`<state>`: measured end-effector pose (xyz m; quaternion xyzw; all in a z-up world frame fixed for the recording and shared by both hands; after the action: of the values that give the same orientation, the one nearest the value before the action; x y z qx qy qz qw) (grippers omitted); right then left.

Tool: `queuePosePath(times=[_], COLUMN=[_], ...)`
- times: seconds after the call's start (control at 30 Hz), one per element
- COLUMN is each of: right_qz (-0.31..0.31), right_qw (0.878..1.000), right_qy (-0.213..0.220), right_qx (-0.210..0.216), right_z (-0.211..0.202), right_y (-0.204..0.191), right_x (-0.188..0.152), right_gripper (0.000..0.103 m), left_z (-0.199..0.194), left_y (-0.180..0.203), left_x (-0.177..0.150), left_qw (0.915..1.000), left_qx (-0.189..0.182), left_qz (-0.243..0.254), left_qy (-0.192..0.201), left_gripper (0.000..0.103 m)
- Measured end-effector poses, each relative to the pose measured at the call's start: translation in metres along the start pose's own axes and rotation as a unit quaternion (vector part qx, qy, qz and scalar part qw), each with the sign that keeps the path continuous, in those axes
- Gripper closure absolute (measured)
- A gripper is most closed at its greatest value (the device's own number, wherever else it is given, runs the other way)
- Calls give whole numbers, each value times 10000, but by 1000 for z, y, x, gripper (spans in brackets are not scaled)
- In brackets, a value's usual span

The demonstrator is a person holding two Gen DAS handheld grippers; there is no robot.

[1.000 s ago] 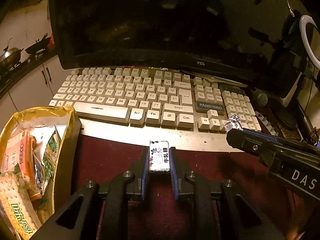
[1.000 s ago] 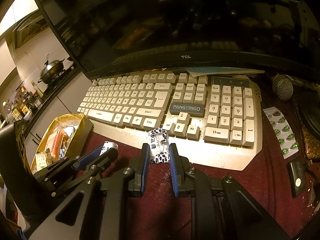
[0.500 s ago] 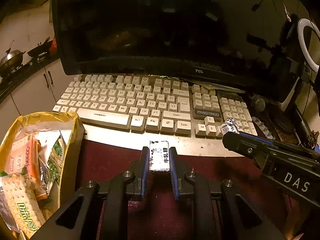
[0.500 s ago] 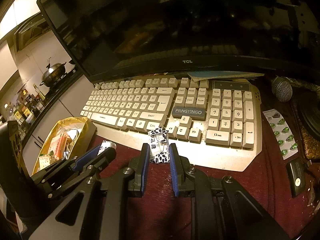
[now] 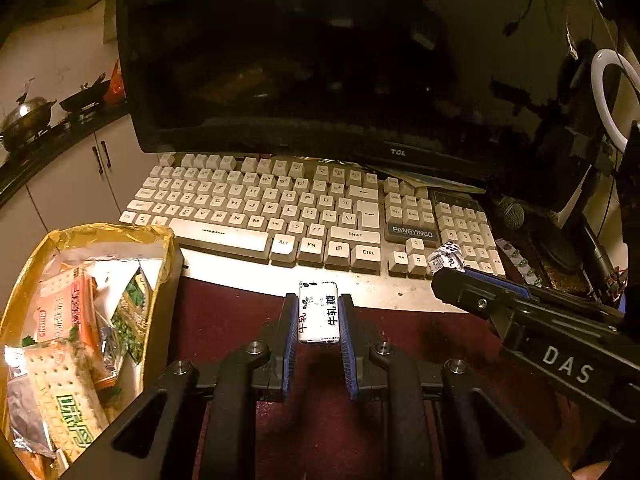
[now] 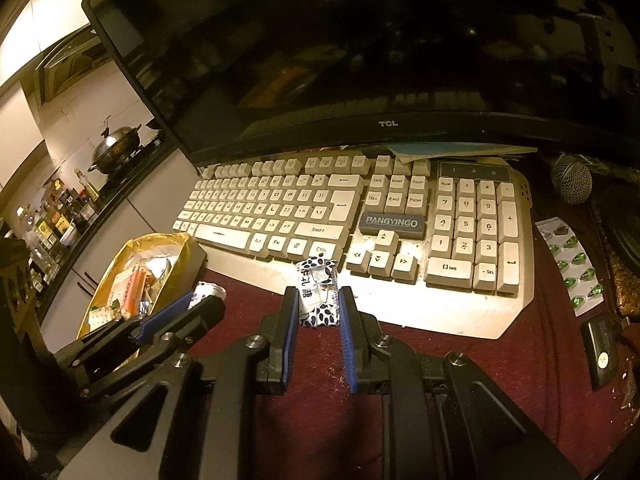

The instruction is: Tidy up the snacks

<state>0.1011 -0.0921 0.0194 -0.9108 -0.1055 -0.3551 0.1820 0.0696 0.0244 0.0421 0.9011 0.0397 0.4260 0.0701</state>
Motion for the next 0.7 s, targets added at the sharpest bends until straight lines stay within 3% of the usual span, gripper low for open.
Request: queuePosePath(times=[0.3, 0.7], right_qz=[-27, -182], right_qw=[10000, 9987], right_qy=[24, 62], right_qx=[75, 473], right_z=[-2, -15], right_y=[-5, -31], right_x=[1, -2], right_gripper=[84, 84], left_z=[-15, -46], left_y=[-7, -19], left_x=[-1, -1], left_qw=[9999, 9996], left_qx=[36, 80], left_qz=[-84, -159], left_qy=[62, 234], left_gripper=[84, 84])
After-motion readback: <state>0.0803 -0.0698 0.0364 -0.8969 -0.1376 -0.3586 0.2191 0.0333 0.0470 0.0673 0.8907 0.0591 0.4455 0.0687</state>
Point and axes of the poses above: each gripper's, at about its wrist camera, not at the fingertips, and z roughly the way its jaws point, y to its right, x to its top, the point moved 4 cm from there along z, roughly the way its jaws point, and after that the axes turned 7 degrees about -x, right-handed, at the moved point
